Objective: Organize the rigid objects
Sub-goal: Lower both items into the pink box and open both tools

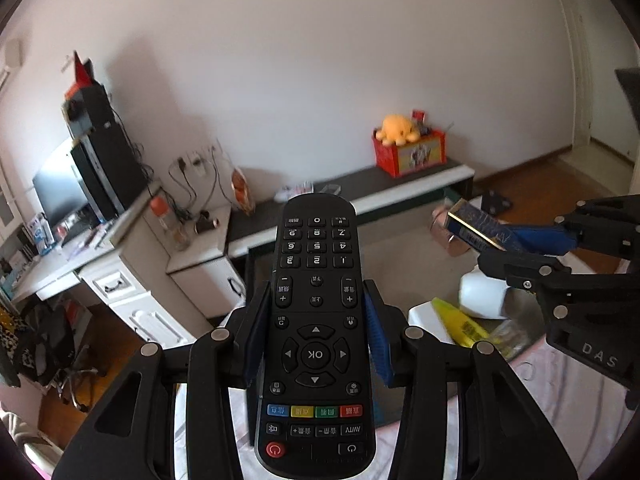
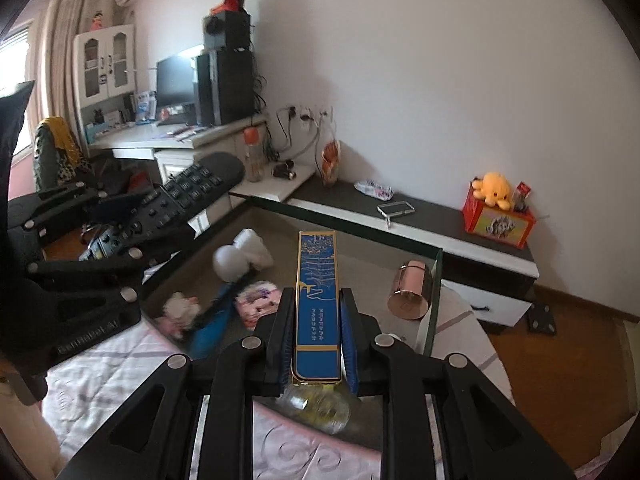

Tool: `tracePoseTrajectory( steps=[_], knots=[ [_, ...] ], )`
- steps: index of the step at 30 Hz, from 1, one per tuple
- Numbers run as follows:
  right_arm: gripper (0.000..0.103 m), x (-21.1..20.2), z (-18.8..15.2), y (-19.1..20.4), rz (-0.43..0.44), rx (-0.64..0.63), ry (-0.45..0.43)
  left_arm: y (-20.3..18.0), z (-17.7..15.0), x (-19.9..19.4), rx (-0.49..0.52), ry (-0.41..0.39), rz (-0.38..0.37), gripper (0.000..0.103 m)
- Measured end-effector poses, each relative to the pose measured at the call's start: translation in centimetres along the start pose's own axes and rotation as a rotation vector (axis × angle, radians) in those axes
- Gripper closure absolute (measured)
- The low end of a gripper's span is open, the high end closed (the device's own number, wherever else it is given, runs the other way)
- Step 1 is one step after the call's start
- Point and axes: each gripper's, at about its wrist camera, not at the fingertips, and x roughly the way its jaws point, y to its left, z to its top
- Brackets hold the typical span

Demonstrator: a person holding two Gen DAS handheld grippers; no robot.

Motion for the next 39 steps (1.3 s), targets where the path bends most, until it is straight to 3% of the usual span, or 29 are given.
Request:
tracePoseTrajectory(
  steps=[5,12,24,39],
  knots=[
    [0.082,2.2,0.0,-1.0,0.003,0.024,0.028,-0.7,-0.2,3.1,-0.004,0.037,-0.013,0.059],
    [0.082,3.3,0.1,-1.9,0.007,0.050,0.027,0.8,-0.8,3.3,-0.027,0.023,-0.017,0.059],
    [0.082,6.8,-0.5,-1.2,-0.005,0.040,0.120,2.4,-2.2,4.7,-0.072,0.057,-0.047,0.059],
    [0.082,7.1,-0.6,-1.6,-0.001,0.067,0.107,5.3,-3.5,5.1,-0.204,0.067,-0.073,0.058]
  ],
)
